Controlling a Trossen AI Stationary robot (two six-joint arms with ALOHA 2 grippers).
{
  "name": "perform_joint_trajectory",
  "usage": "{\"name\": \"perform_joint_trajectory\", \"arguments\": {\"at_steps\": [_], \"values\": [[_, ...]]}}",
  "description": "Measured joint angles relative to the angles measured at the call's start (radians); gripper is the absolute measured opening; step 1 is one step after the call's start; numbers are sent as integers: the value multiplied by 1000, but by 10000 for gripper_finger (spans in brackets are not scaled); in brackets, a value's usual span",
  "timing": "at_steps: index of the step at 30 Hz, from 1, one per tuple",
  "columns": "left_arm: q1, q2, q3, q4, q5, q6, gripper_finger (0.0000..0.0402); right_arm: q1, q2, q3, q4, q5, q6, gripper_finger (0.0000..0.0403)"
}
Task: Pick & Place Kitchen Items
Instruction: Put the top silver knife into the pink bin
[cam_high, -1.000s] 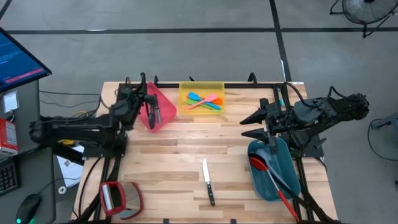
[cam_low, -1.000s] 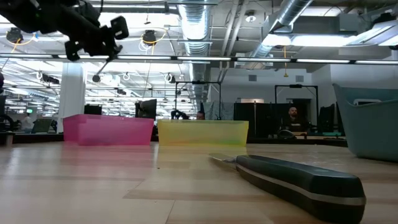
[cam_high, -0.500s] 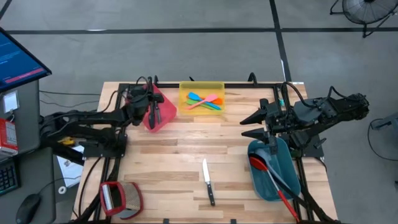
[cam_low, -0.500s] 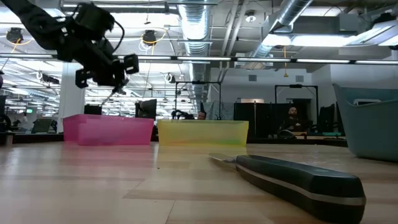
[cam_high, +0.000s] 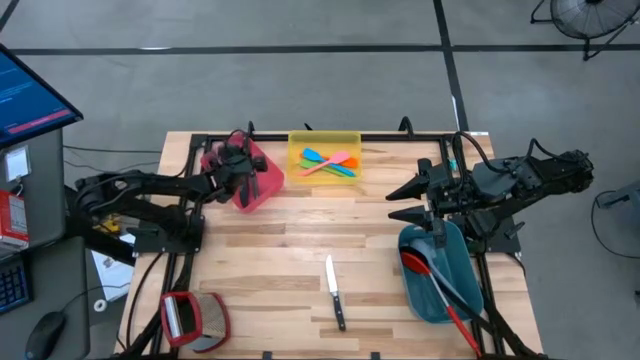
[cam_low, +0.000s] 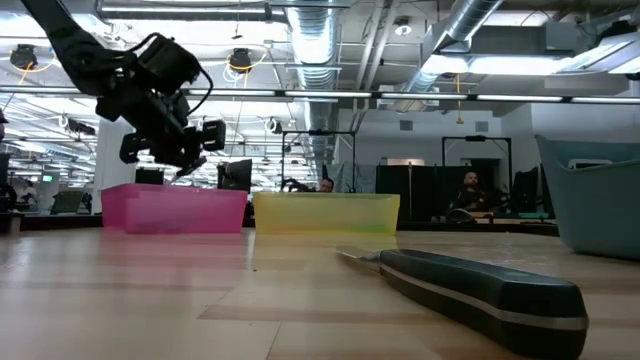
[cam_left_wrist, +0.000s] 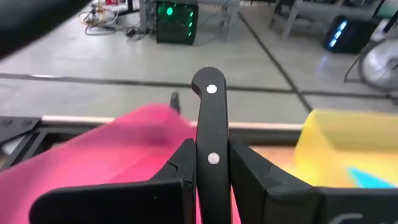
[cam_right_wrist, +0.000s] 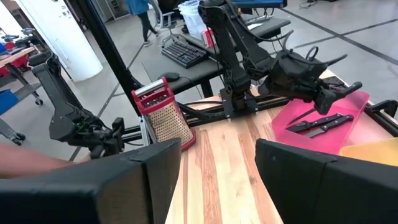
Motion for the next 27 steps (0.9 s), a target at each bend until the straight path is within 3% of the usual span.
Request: {"name": "perform_joint_trajectory", "arguments": {"at_steps": [6, 27], "values": [[15, 8, 0, -114, 23, -68, 44, 0, 0, 0, 0, 0, 0, 202], [80, 106, 0, -130, 182, -100, 45, 0, 0, 0, -1, 0, 0, 202]]}}
